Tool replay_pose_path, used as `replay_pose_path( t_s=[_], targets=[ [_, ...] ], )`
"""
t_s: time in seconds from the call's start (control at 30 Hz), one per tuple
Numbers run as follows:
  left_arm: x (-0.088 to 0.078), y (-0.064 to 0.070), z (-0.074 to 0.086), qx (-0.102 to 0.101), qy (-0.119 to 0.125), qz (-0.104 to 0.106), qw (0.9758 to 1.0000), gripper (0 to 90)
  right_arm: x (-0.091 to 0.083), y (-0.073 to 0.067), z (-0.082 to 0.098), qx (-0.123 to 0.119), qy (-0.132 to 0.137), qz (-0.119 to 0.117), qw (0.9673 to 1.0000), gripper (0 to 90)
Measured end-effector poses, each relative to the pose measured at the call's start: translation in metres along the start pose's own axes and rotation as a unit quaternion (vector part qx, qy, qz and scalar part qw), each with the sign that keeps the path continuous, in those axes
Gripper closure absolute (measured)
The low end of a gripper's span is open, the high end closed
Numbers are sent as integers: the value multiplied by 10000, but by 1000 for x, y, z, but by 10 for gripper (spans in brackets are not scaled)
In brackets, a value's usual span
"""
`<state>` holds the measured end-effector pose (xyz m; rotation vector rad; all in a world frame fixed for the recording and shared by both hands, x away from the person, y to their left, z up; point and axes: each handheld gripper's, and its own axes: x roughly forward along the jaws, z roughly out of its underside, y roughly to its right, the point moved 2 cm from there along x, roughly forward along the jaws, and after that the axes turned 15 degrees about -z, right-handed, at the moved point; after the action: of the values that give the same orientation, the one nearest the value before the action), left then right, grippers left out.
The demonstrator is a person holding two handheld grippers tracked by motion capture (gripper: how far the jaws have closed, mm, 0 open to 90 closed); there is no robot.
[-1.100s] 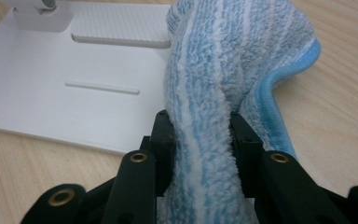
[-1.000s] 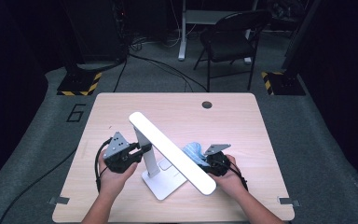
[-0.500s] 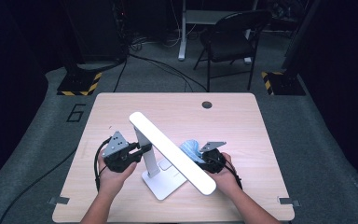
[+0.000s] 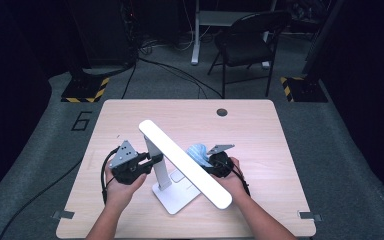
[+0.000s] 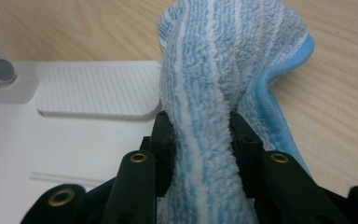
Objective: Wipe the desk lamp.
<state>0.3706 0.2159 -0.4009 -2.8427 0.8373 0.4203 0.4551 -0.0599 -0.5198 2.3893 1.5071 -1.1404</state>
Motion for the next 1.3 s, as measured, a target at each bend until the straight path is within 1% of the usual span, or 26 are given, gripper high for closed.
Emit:
replay_pose_path(
  t_s=[0.1, 0.13, 0.2, 0.23, 0.27, 0.3, 0.33, 0.37, 0.4, 0.43, 0.47, 0.63, 0.67, 0.7, 0.77, 0.8, 0.83, 0.87, 0.9, 0.93, 0.97, 1.1, 1.17, 1.2, 1.23, 1.3],
  targets=[
    [0, 0, 0, 1, 2, 14, 10000, 764, 7, 1, -7, 44, 27, 35, 10000, 683],
    [0, 0, 0, -4, -2, 23, 10000, 763, 9, 2, -9, 2, 44, 86, 10000, 683],
    [0, -1, 0, 16, 27, 13, 10000, 764, 13, 2, -13, 57, 78, 104, 9999, 682],
    [0, -1, 0, 20, 26, 9, 10000, 764, 15, 4, -15, 33, 47, 58, 10000, 681],
    [0, -1, 0, 23, 25, 8, 10000, 764, 17, 4, -17, 83, 121, 97, 9998, 681],
    [0, -1, 0, 15, 29, 13, 10000, 763, 18, 5, -18, 132, 92, 50, 9999, 680],
    [0, -1, 0, 14, 28, 16, 10000, 764, 20, 6, -21, 142, 152, 81, 9998, 679],
    [0, -1, 0, 12, 29, 15, 10000, 764, 21, 7, -22, 151, 111, 59, 9998, 678],
    [0, -1, 0, 11, 27, 10, 10000, 763, 22, 7, -23, 205, 154, 49, 9997, 678],
    [0, -1, 0, 13, 32, 13, 10000, 763, 24, 8, -25, 187, 217, 61, 9996, 677],
    [0, -1, 0, 10, 29, 10, 10000, 764, 25, 8, -26, 268, 230, 55, 9994, 677],
    [0, 0, 0, 10, 21, -26, 10000, 763, 31, 9, -33, 258, 243, 95, 9993, 677],
    [-1, 0, 0, 16, 8, -19, 10000, 763, 31, 10, -33, 190, 198, 81, 9996, 677],
    [-1, 0, 0, 11, 6, -35, 10000, 764, 31, 8, -33, 240, 162, 106, 9995, 678],
    [-1, 1, 0, -8, -14, -84, 10000, 763, 30, 8, -32, 155, 160, 74, 9997, 679],
    [-1, 2, 0, -31, -20, -106, 9999, 763, 29, 8, -31, 138, 229, 63, 9996, 680],
    [-1, 2, 0, -42, -26, -125, 9999, 763, 27, 8, -30, 101, 141, 31, 9998, 680],
    [-1, 2, 0, -47, -29, -133, 9999, 762, 26, 7, -29, 162, 129, 29, 9998, 681],
    [-1, 3, 0, -45, -33, -143, 9999, 762, 24, 8, -28, 85, 119, 54, 9999, 681],
    [-1, 3, 0, -45, -34, -147, 9999, 763, 22, 6, -26, 141, 117, 3, 9998, 681],
    [-1, 3, 0, -47, -33, -154, 9999, 762, 21, 7, -25, 100, 133, 48, 9999, 681],
    [-1, 3, 0, -20, 1, -191, 9998, 762, 12, 3, -16, 136, 91, 10, 9999, 680],
    [-1, 3, 0, -44, -20, -169, 9998, 762, 8, 1, -12, 91, 86, 21, 9999, 679],
    [-2, 3, 0, -39, -37, -153, 9999, 762, 6, 0, -10, 142, 54, 40, 9999, 679],
    [-2, 3, 0, -49, -29, -146, 9999, 762, 4, 0, -8, 103, 67, 22, 9999, 678],
    [-1, 2, 0, -62, -16, -144, 9999, 762, -1, -2, -4, 149, 56, 22, 9999, 676]
  ],
)
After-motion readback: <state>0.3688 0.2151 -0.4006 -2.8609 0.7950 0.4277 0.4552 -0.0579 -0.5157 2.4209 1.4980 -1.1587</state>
